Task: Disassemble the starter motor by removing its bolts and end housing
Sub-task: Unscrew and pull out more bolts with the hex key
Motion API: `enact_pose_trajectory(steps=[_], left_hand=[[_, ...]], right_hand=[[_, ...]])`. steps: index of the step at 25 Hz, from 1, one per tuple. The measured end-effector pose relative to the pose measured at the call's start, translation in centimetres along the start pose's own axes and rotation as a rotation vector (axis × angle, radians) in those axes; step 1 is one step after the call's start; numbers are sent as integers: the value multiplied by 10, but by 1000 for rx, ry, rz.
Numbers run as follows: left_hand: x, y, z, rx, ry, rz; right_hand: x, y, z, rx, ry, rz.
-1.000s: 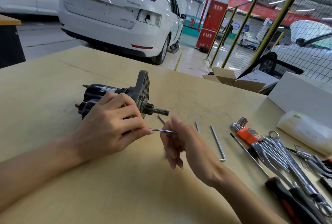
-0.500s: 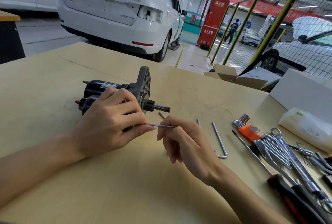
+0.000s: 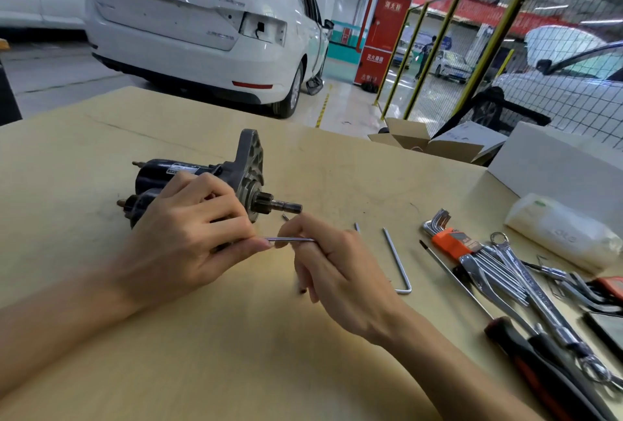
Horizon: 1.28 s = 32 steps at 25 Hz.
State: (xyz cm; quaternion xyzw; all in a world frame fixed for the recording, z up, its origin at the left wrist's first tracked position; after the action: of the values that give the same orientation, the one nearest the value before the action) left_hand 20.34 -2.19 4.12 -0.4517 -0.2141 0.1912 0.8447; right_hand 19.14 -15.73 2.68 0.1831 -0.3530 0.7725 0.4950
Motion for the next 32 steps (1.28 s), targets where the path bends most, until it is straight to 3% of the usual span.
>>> enact_pose_trajectory(steps=[10,16,23,27,32], left_hand=[[1,-3,0,2,-11,10],[1,-4,1,-7,-16,25],[1,-4,1,-7,-27,14],[2,-2,-2,-8,-60,14],[3,0,-3,2,-68,7]], right_hand=[[-29,0,19,-166,166,-292],[-41,4,7,19,-205,-475],[-19,9,-22,455,-613,-420],[-27,10,-35,405,-819,-569],[-33,7,-37,313,-884,-614]])
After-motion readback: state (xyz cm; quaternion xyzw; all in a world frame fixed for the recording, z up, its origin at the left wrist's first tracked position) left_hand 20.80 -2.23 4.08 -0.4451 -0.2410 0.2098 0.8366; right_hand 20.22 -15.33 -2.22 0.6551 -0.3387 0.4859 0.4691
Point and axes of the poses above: each hand's wrist, its own y-axis away from the middle knuckle, its own z-axis out of the back of the hand, x = y × z, the point moved 9 cm from there along -y, towards the middle knuckle, and after that the axes turned 1 degree about z, right-handed, at the moved point
